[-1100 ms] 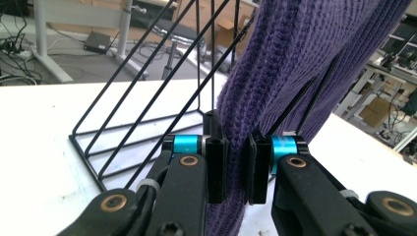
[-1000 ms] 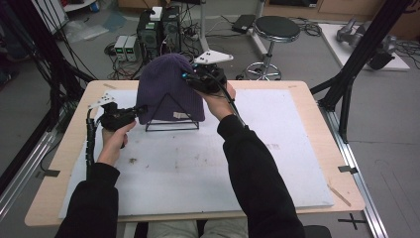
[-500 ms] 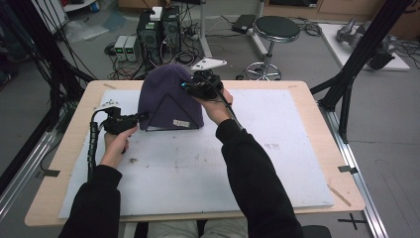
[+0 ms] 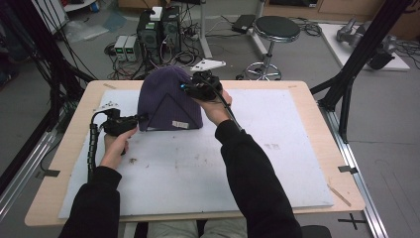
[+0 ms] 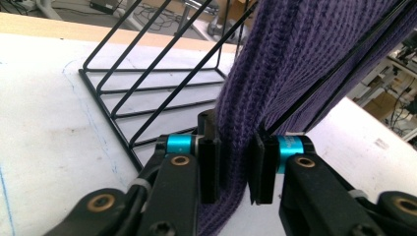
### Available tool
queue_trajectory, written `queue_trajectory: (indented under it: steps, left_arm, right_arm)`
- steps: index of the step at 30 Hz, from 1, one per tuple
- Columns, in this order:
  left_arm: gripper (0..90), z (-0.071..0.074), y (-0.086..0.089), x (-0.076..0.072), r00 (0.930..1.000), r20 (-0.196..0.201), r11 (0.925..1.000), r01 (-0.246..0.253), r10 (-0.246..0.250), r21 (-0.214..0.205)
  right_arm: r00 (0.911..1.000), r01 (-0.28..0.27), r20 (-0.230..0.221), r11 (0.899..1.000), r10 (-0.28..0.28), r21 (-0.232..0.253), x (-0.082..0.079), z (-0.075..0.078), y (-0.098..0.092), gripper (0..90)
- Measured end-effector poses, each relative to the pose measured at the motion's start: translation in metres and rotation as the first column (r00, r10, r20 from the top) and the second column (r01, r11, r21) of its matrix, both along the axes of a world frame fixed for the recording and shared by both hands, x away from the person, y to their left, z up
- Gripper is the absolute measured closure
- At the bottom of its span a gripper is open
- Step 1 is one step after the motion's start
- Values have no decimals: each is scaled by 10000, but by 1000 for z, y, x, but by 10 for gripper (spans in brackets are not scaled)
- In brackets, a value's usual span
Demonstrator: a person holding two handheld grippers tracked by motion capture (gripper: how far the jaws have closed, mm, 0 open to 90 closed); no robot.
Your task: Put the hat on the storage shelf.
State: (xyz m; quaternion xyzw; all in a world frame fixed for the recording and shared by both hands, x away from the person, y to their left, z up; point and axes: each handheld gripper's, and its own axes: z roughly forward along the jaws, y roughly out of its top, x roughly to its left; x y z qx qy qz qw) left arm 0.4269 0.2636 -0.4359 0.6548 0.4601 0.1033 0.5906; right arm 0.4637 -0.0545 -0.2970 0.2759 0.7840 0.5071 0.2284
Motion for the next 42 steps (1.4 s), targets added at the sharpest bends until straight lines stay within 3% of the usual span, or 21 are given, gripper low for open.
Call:
queue_trajectory:
  steps: [3, 7, 10, 12, 16, 22, 26, 29, 32, 38, 42]
  left_arm:
    - [679, 0, 0, 0, 10000, -19, 10000, 44, -44, -76]
    - [509, 3, -1, 0, 9999, 133, 9978, 35, -26, -656]
    - [339, 7, -5, -2, 9995, 288, 9995, -121, 130, -305]
    - [321, 9, -5, -4, 9992, 357, 9997, -173, 180, -193]
    - [274, 16, -3, -7, 9975, 563, 9978, -408, 437, -521]
    - [222, 33, -1, -17, 9888, 1201, 9952, -824, 883, -537]
    - [213, 41, -1, -24, 9853, 1407, 9951, -934, 972, -330]
    - [205, 46, -2, -29, 9824, 1571, 9949, -981, 1009, -252]
    - [206, 50, -5, -34, 9797, 1715, 9945, -1045, 1037, -43]
    - [207, 57, -7, -40, 9735, 1966, 9921, -1236, 1169, 225]
    - [207, 61, -6, -45, 9679, 2137, 9898, -1404, 1324, 226]
  right_arm:
    - [9992, -138, -378, 9996, 148, 257, 2, -1, -2, 468]
    - [9978, -123, -643, 9989, 152, 455, 3, 0, -5, 297]
    - [9976, -43, -694, 9986, 80, 533, 3, 1, -9, 198]
    - [9986, -9, -523, 9978, 43, 667, 1, 2, -12, 152]
    - [9989, 71, -461, 9977, -40, 679, 0, 6, -20, 127]
    - [9978, 579, -369, 9952, -552, 782, -7, 15, -43, 125]
    - [9925, 1129, -540, 9915, -1096, 640, -11, 19, -62, 120]
    - [9867, 1568, -487, 9868, -1548, 406, -17, 21, -78, 120]
    - [9753, 2099, -810, 9766, -2057, 476, -22, 24, -96, 120]
    - [9618, 2703, -557, 9621, -2681, 361, -36, 22, -131, 120]
    - [9527, 3024, -483, 9515, -2999, 566, -44, 19, -151, 120]
